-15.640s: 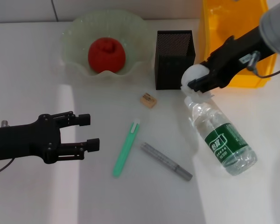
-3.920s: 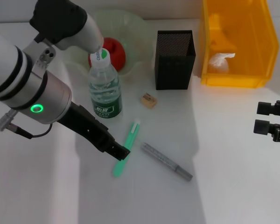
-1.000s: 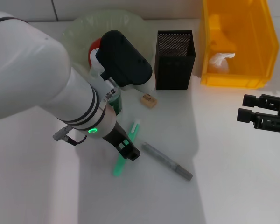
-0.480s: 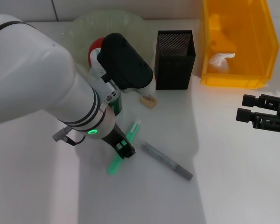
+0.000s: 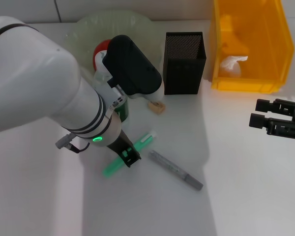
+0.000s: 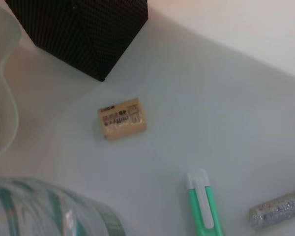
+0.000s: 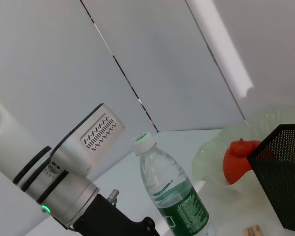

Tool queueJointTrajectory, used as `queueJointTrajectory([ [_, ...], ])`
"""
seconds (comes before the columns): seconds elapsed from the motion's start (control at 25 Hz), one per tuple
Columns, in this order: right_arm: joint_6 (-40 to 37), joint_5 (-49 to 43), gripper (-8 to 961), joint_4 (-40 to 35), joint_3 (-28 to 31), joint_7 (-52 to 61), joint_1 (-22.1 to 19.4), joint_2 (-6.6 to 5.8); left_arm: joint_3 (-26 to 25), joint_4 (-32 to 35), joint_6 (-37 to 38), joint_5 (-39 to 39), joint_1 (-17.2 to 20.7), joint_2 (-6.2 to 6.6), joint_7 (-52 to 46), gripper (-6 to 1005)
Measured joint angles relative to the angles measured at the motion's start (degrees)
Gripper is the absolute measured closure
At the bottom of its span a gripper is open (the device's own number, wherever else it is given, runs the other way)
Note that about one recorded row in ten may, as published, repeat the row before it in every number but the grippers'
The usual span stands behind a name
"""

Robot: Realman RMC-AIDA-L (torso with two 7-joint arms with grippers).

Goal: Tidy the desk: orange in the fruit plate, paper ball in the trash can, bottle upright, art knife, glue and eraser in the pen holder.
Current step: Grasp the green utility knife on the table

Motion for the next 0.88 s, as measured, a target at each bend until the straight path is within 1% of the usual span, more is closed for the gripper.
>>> queueJointTrajectory([
  [0.52, 0.0, 0.0, 214, 0.03, 0.03, -0.36, -0.01, 0.0, 0.26, 0.42, -0.33, 0.1, 0.08, 0.0, 0.62, 823],
  [0.72, -0.01, 0.01, 214, 1.02, 0.03, -0.64, -0.01, -0.06, 0.26, 0.61, -0.34, 0.1, 0.12, 0.0, 0.75, 835],
  [0.88, 0.0, 0.19, 214, 1.48, 0.03, -0.65, 0.0, -0.28, 0.27, 2.01, -0.17, 0.4, 0.42, 0.0, 0.78, 844],
])
